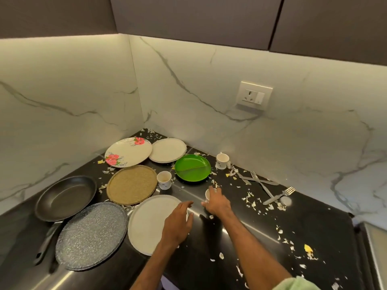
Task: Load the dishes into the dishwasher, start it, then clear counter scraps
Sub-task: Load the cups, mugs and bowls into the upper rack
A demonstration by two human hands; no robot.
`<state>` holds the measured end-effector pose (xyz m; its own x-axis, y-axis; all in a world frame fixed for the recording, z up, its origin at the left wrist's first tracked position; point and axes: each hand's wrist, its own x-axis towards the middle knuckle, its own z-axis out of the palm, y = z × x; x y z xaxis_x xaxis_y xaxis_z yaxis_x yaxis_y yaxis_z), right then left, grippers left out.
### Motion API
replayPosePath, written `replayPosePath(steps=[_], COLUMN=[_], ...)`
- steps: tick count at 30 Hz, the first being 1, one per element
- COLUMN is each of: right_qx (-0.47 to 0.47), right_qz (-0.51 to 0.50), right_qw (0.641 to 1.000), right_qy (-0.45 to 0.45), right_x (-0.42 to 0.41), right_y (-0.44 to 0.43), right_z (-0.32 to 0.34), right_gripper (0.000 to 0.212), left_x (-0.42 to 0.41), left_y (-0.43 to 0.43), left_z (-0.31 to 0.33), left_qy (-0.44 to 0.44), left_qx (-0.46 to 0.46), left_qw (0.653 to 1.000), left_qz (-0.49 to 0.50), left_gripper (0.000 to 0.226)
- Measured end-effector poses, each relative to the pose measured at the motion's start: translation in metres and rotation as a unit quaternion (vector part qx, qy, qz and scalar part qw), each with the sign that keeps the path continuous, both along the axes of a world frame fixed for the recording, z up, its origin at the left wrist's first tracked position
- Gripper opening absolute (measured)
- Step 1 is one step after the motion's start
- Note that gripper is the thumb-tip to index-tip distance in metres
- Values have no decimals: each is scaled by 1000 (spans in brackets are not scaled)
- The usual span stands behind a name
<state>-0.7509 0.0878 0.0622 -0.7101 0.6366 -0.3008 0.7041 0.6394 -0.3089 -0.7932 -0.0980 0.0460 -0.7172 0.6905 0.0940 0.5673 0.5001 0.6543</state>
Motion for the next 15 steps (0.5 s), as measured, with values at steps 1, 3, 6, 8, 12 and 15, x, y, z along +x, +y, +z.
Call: replayPosePath(steps=[1,3,6,8,12,15], right_qx=[11,36,40,-3,-147,-208], right_qz=[8,17,16,-48,-295,-371], right_qw=[1000,999,999,992,873,786], right_qy=[-4,0,27,114,359,449], right_x=[-2,-2,9,22,53,76], right_y=[-2,-7,-10,-12,-19,-22], right_z=[0,0,-2,-4,-4,0], right_gripper=[72,60,61,58,56,53], left_x=[-1,-1,7,15,34,54], left_y=[5,14,27,36,57,74], left_z=[1,3,1,-5,4,20], left_qy=[-4,-12,-55,-111,-273,-355], left_qx=[-7,-17,-8,11,118,165], left_qw=[1000,1000,998,994,955,920], left_qz=[2,7,20,8,-6,-35], left_gripper=[41,41,37,31,17,17])
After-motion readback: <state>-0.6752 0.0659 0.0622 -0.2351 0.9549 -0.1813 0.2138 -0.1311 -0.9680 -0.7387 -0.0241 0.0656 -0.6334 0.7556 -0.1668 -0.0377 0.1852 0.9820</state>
